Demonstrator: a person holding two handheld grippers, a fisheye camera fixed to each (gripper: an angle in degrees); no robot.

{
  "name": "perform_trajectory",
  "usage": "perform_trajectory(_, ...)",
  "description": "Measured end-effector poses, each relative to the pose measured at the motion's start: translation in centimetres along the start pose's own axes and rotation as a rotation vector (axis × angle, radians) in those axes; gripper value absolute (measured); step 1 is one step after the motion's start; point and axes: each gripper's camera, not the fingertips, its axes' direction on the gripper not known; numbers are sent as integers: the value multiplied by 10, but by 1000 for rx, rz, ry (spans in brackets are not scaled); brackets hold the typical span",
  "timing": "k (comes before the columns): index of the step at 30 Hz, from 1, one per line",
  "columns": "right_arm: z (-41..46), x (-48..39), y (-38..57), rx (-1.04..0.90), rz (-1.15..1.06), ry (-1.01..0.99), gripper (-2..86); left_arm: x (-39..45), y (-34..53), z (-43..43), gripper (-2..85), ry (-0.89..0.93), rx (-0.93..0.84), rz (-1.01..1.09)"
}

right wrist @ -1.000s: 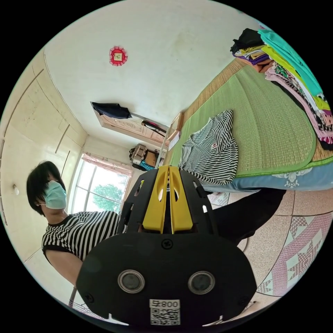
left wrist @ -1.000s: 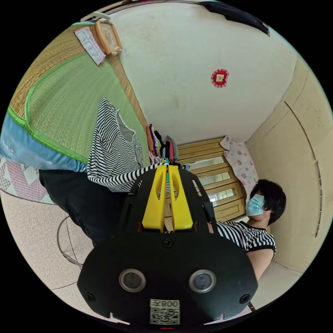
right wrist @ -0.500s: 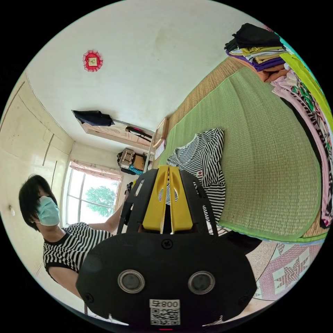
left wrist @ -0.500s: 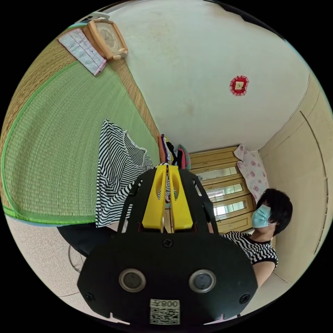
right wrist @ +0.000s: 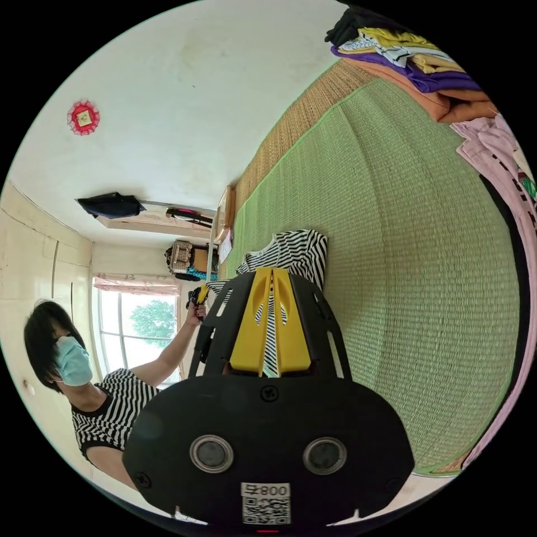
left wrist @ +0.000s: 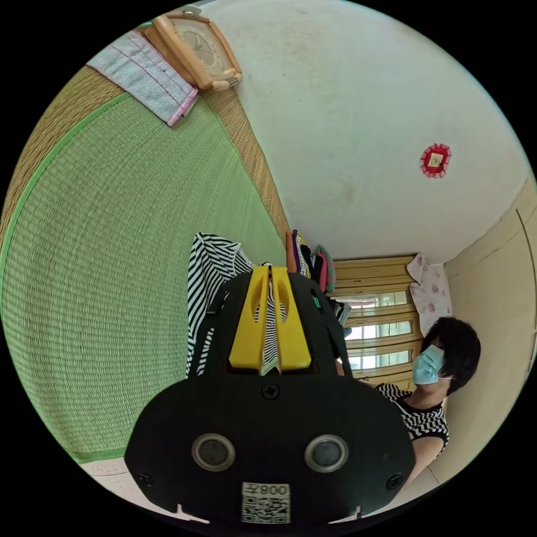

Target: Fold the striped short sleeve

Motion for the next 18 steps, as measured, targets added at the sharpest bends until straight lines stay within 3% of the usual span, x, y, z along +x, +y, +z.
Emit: perform_trajectory(18,86,60,-88,-59,96,34,1,-49,-123,121,8,-93,24,-96)
